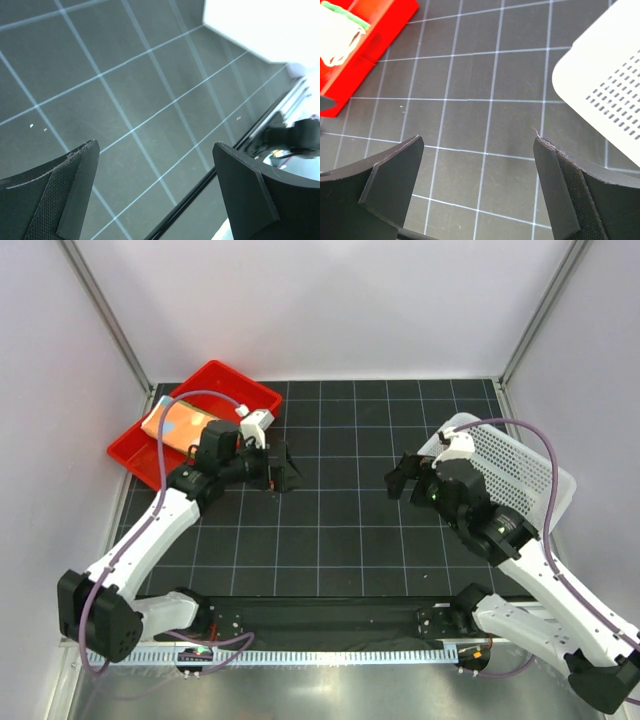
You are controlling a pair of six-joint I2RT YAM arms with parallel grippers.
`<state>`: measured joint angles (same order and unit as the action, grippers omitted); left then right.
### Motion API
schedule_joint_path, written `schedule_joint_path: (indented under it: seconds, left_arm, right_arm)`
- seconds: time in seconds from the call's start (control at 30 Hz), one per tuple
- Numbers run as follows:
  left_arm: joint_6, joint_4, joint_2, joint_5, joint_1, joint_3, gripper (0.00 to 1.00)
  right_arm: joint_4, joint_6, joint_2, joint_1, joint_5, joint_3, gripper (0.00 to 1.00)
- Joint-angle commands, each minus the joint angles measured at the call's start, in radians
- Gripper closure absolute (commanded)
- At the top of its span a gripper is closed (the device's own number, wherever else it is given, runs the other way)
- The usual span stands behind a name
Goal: Fold and stack the towels
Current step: Neatly place the folded towel into the bin
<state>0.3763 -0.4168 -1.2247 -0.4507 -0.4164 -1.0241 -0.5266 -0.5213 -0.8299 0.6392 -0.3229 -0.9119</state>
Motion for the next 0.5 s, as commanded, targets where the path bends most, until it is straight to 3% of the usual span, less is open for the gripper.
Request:
schedule_joint_path:
  seconds: [0.0,0.47]
  left_arm:
    - [0.064,0.156,0.083,-0.04,-0.004,0.001,0.01]
    - [0.073,0.181,0.097,-0.043,-0.005,0.015,0.01]
  right_arm:
    - [-0.023,-0.026,0.049,-0.001,-0.059,0.027,0.0]
    - [-0.021,-0.005,0.101,-0.001,-0.104,0.028,0.0]
